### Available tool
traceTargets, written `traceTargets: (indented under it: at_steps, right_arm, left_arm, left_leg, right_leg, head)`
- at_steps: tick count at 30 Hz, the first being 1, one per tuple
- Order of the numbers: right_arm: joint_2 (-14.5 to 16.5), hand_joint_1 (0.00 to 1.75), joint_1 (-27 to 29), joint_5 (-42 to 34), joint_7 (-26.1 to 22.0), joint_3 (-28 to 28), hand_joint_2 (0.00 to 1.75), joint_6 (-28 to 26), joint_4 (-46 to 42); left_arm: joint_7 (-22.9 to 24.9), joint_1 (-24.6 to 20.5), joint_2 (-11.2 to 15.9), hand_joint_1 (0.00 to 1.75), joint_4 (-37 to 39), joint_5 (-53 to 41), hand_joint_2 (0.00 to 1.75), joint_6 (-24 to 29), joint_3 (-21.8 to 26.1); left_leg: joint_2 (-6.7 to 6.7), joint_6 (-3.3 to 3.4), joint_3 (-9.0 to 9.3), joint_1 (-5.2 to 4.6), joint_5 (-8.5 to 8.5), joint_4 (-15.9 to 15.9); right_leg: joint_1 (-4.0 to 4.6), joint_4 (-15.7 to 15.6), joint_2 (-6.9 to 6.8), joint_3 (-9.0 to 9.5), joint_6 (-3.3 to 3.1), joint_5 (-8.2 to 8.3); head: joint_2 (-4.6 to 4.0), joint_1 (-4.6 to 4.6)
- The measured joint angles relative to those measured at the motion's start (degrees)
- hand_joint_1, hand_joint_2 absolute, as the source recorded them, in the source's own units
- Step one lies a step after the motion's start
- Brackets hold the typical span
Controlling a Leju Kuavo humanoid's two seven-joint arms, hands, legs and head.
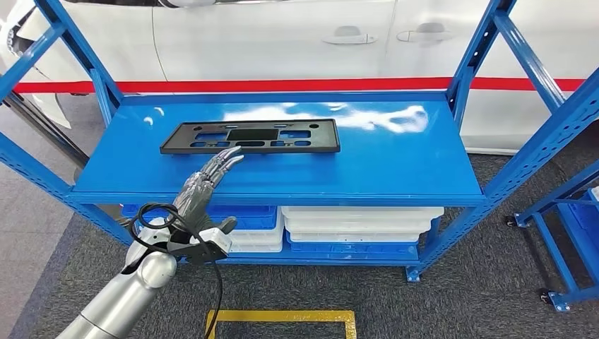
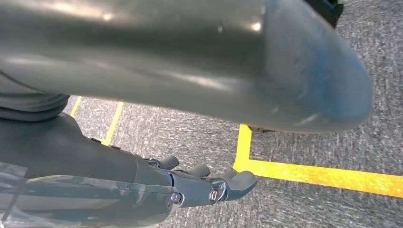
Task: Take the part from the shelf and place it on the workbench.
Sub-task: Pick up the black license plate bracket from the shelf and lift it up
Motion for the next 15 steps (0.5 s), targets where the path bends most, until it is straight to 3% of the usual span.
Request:
traceTargets:
  at_steps: [1,2,3,6,8,12,13,15]
  right_arm:
    - [0.0,0.0,0.03,0.0,-0.01,0.01,0.0,0.01,0.0]
    - [0.0,0.0,0.07,-0.01,-0.01,0.01,0.0,0.02,0.0]
    - [0.01,0.0,0.1,-0.01,-0.01,0.01,0.0,0.03,0.0]
    - [0.16,0.0,0.08,-0.09,-0.05,0.02,0.0,0.05,0.02]
    - [0.24,0.0,0.03,-0.14,-0.07,0.03,0.0,0.08,0.02]
    - [0.09,0.0,0.02,-0.17,-0.08,0.05,0.0,0.06,-0.03]
    - [0.04,0.0,0.02,-0.18,-0.09,0.05,0.0,0.07,-0.04]
    - [0.0,0.0,0.03,-0.21,-0.09,0.05,0.0,0.08,-0.04]
  left_arm:
    - [0.05,0.16,0.0,0.0,0.0,-0.02,0.0,-0.06,-0.01]
    - [0.09,0.35,0.0,0.0,-0.01,-0.07,0.0,-0.15,-0.02]
    - [0.12,0.49,0.0,0.0,-0.02,-0.11,0.0,-0.26,-0.03]
    - [0.15,0.52,0.01,0.0,-0.39,-0.23,0.0,-0.5,-0.04]
    - [0.15,0.49,0.01,0.0,-0.71,-0.27,0.0,-0.62,-0.04]
    - [0.15,0.54,0.03,0.0,-1.05,-0.35,0.0,-0.78,-0.04]
    - [0.15,0.54,0.02,0.0,-1.15,-0.39,0.0,-0.83,-0.05]
    - [0.16,0.64,-0.03,0.0,-1.27,-0.48,0.0,-0.92,-0.07]
  left_leg:
    - [0.0,0.23,-1.97,-0.14,-0.87,3.41]
    - [-0.01,0.59,-3.1,-0.31,-0.63,4.96]
    - [-0.03,1.08,-3.19,-0.54,0.73,4.25]
    - [-0.12,3.44,0.58,-1.64,6.98,-5.92]
    - [-0.14,4.29,2.29,-2.24,8.06,-10.09]
    - [-0.13,4.21,3.48,-2.0,8.39,-12.34]
    - [-0.09,4.24,3.88,-1.77,8.63,-12.94]
    - [0.0,4.34,4.23,-1.65,8.72,-13.35]
  right_leg:
    - [0.31,0.01,0.01,0.15,-0.22,-0.14]
    - [0.63,0.01,0.04,0.34,-0.42,-0.27]
    - [0.94,0.02,0.07,0.57,-0.59,-0.4]
    - [1.66,0.01,0.18,1.26,-0.78,-0.81]
    - [1.62,-0.02,0.19,1.21,-0.43,-0.88]
    - [1.49,0.52,-0.02,1.05,0.85,-1.47]
    - [1.48,2.28,-0.09,0.23,1.15,-2.52]
    - [1.17,8.75,-0.21,-3.28,1.63,-5.48]
  head:
    - [0.0,0.01]
    - [0.0,0.01]
    - [0.0,0.01]
    - [0.0,0.03]
    - [0.0,0.05]
    - [0.0,0.07]
    - [0.0,0.07]
    - [0.0,0.07]
